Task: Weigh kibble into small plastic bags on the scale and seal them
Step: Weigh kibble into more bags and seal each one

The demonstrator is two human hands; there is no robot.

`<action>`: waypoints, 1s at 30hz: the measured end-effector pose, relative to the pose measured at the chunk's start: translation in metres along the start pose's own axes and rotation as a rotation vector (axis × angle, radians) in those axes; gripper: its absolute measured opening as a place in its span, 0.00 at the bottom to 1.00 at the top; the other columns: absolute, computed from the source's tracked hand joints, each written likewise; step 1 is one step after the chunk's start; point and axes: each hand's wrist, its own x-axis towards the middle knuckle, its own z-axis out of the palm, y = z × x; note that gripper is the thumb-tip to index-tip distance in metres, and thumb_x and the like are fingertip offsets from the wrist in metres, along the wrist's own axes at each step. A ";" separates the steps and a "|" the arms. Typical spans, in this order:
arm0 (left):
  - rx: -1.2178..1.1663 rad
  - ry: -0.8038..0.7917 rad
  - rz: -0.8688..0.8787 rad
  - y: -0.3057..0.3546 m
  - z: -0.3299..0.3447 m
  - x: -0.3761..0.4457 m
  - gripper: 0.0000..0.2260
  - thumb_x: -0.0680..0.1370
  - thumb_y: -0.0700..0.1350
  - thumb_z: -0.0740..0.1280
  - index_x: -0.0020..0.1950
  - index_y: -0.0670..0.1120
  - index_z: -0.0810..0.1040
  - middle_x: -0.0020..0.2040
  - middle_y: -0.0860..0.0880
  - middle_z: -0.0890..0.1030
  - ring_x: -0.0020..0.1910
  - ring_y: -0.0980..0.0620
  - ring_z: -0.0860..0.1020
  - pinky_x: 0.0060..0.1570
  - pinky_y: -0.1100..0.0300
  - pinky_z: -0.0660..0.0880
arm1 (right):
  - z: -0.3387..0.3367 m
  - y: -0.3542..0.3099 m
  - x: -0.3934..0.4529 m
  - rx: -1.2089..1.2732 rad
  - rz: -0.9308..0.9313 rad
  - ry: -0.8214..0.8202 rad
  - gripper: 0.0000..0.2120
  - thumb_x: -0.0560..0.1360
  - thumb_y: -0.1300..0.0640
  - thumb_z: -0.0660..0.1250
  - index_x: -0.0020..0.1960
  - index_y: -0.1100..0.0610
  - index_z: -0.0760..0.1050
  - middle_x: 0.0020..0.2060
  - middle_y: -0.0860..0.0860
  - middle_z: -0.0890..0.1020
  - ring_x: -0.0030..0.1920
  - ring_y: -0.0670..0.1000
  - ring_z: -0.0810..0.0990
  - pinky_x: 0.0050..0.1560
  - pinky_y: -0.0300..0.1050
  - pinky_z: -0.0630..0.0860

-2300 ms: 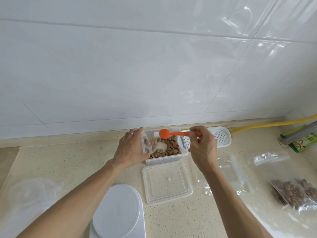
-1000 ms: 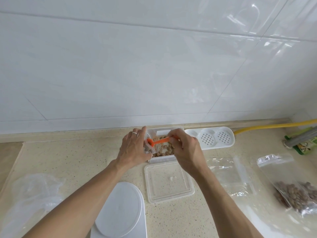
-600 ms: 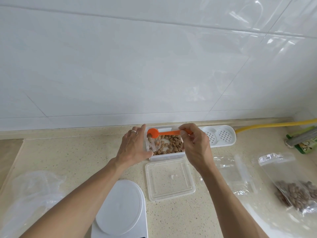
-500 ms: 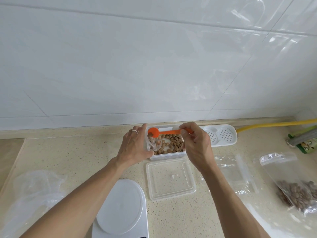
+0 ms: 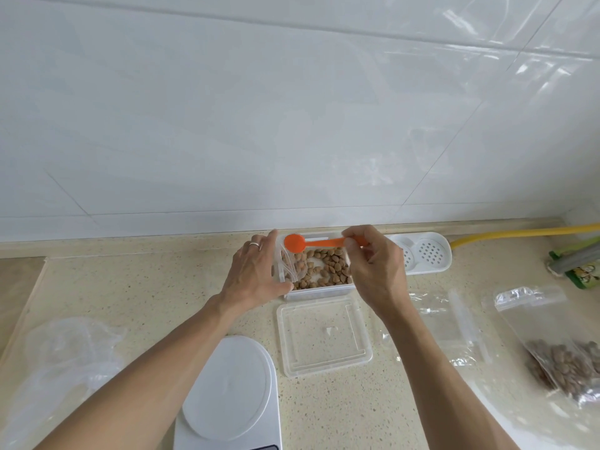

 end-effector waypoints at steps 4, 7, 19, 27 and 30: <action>-0.014 -0.001 -0.005 -0.003 -0.001 -0.002 0.47 0.67 0.55 0.74 0.78 0.47 0.51 0.72 0.45 0.63 0.72 0.45 0.62 0.70 0.51 0.60 | -0.001 0.021 0.003 0.004 0.200 0.249 0.06 0.79 0.61 0.63 0.49 0.52 0.78 0.36 0.46 0.81 0.31 0.59 0.80 0.33 0.54 0.79; -0.015 0.005 0.006 -0.005 -0.002 -0.003 0.47 0.67 0.56 0.75 0.78 0.47 0.52 0.72 0.45 0.64 0.71 0.45 0.63 0.69 0.52 0.62 | 0.001 0.050 -0.003 -0.138 0.340 0.213 0.07 0.79 0.61 0.61 0.50 0.54 0.78 0.39 0.46 0.82 0.34 0.57 0.82 0.37 0.52 0.79; 0.031 0.027 0.033 -0.005 -0.003 -0.004 0.47 0.68 0.58 0.74 0.78 0.46 0.52 0.67 0.45 0.66 0.68 0.45 0.64 0.70 0.52 0.60 | 0.029 0.056 -0.018 0.227 0.674 0.006 0.06 0.81 0.63 0.62 0.52 0.57 0.78 0.39 0.55 0.82 0.25 0.47 0.78 0.29 0.42 0.76; 0.165 0.017 0.054 0.001 -0.007 0.003 0.48 0.66 0.61 0.73 0.77 0.44 0.54 0.65 0.43 0.69 0.64 0.44 0.69 0.67 0.50 0.65 | 0.002 0.058 -0.017 0.431 0.786 0.150 0.06 0.80 0.64 0.63 0.51 0.57 0.78 0.46 0.55 0.85 0.25 0.49 0.77 0.29 0.41 0.72; 0.215 0.004 0.050 0.007 -0.011 0.007 0.48 0.66 0.62 0.72 0.77 0.43 0.54 0.65 0.43 0.69 0.64 0.44 0.70 0.64 0.49 0.67 | -0.012 0.049 -0.013 0.421 0.729 0.195 0.06 0.80 0.64 0.63 0.50 0.57 0.78 0.46 0.56 0.85 0.25 0.48 0.76 0.30 0.41 0.72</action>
